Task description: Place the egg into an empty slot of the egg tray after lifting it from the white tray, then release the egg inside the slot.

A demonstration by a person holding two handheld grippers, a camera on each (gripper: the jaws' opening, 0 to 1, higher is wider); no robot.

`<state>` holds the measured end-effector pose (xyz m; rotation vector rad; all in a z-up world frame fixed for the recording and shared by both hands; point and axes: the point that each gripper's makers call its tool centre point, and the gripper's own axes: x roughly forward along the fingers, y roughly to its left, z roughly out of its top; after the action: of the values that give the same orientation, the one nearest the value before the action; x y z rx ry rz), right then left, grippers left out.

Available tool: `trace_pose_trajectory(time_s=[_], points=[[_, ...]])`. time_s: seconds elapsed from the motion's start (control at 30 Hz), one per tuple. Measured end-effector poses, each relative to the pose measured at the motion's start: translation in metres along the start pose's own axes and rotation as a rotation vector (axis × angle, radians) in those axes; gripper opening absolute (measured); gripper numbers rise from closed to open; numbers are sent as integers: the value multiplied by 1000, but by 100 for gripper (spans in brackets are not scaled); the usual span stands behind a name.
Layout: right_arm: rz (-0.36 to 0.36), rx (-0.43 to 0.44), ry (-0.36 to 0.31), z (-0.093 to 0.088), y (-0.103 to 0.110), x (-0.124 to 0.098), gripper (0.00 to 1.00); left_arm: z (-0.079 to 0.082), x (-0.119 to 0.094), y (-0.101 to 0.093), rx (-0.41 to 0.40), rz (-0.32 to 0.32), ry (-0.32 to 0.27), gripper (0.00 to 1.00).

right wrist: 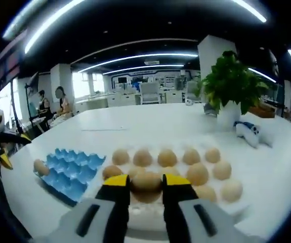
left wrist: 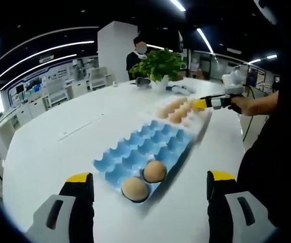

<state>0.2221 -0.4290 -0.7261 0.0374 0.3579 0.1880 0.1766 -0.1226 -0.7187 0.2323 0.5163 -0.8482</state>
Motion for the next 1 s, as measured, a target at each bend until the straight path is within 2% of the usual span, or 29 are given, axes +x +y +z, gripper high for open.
trace_pose_trajectory(time_s=[0.3,0.67,1.0], points=[[131,11,13,-1,44,9,24,-2,0,0,8,0,11,94],[321,-36,34,-2,110,17,24,-2,-3,2,4,6,10,94],[442,-66,45,-3,153,24,24,-3,-2,2,-1,6,12,94]])
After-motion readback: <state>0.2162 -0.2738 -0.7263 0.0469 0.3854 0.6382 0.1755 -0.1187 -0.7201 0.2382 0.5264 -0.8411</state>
